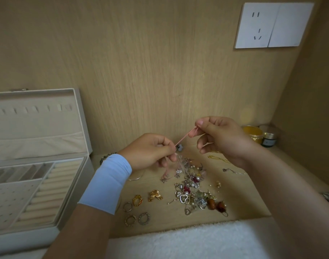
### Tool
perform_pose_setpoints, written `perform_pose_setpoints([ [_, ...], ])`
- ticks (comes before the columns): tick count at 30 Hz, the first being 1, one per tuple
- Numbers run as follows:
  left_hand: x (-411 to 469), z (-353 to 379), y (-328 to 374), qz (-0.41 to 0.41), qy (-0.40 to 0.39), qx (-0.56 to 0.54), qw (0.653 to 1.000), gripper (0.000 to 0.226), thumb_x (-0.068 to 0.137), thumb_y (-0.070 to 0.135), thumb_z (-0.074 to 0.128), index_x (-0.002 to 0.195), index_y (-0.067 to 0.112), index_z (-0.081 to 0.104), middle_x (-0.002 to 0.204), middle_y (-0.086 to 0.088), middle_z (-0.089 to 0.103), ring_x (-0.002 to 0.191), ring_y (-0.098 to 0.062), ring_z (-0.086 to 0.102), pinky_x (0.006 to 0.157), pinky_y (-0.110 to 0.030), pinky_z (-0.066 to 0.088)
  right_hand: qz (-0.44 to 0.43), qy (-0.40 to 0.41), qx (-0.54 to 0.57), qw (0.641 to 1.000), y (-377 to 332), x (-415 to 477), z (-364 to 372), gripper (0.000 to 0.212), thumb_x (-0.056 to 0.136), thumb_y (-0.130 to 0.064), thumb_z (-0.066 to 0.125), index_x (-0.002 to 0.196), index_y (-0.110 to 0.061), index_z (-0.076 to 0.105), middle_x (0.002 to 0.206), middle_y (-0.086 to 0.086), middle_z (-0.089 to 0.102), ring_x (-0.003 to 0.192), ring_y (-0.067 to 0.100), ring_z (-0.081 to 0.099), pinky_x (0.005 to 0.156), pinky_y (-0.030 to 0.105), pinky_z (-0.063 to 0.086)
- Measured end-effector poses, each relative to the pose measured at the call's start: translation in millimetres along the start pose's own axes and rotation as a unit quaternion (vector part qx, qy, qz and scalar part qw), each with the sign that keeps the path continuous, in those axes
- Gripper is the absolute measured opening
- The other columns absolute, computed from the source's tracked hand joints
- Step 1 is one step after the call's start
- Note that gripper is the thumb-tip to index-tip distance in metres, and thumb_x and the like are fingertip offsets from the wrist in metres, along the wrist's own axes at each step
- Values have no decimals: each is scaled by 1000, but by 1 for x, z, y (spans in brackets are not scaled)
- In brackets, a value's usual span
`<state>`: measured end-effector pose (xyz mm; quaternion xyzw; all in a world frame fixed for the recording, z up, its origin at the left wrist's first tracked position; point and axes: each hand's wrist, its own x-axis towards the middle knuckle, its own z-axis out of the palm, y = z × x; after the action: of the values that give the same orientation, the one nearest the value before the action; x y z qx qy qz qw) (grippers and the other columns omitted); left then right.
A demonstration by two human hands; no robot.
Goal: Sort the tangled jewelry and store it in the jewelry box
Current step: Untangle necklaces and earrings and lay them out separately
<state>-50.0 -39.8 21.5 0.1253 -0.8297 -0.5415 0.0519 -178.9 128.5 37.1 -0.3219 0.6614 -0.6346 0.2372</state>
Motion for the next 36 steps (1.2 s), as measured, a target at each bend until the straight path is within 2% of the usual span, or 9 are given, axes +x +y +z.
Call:
perform_pose_setpoints([
  [3,-1,-3,-2,-1,17,-5,1000,12,97,12,59,87,11,66,73,3,73,58,-10,57,61,-21,49,21,-2,27,999,3,2,-7,20,103,-19,53,88,-12,64,75,4,63,54,15,50,54,32,51],
  [8,0,0,-1,21,22,9,1000,12,96,12,61,86,12,67,70,4,72,57,-9,57,58,-16,48,44,-21,-294,955,4,-1,-11,25,99,-12,52,93,-18,76,70,-8,66,57,7,55,60,23,48],
  [10,1,4,1,29,9,18,999,13,95,13,62,84,14,67,71,3,72,58,-10,56,59,-16,47,25,-53,-319,946,0,-4,-2,23,94,-14,57,99,-25,77,68,-15,68,59,-2,61,58,12,46],
  [15,1,8,2,32,-6,33,999,13,94,11,63,83,14,69,74,3,73,60,-10,57,64,-18,49,-26,-110,-282,953,2,-6,9,8,85,-19,78,93,-19,81,81,4,78,83,30,73,86,49,56],
  [17,1,7,2,27,1,53,998,10,93,11,64,86,13,70,73,4,74,60,-9,58,64,-18,49,-40,-96,-291,951,3,-5,8,5,86,-19,78,85,-16,81,79,8,77,82,40,71,85,55,56],
  [24,3,6,0,25,52,59,997,7,91,12,68,88,15,74,81,4,77,64,-12,63,74,-27,54,-29,-67,-208,975,3,-2,11,8,89,-5,69,84,0,74,70,12,70,66,17,60,70,32,49],
  [29,2,6,3,-12,93,16,995,10,86,8,67,83,15,74,79,3,77,68,-18,67,80,-35,55,-6,-81,-121,989,5,-3,13,14,90,-1,62,88,13,64,76,15,70,71,26,62,77,40,51],
  [33,4,9,3,-35,117,23,992,8,84,7,63,81,13,69,77,4,77,68,-18,67,76,-40,56,0,-81,-30,996,4,-3,14,10,90,1,57,80,-1,58,80,19,71,71,29,61,76,40,52],
  [36,5,7,-1,-50,148,56,986,14,81,9,63,73,18,69,74,8,76,65,-14,67,78,-45,58,-2,-66,13,998,3,-2,10,9,78,-15,50,72,-9,49,69,13,63,50,21,43,73,39,49],
])
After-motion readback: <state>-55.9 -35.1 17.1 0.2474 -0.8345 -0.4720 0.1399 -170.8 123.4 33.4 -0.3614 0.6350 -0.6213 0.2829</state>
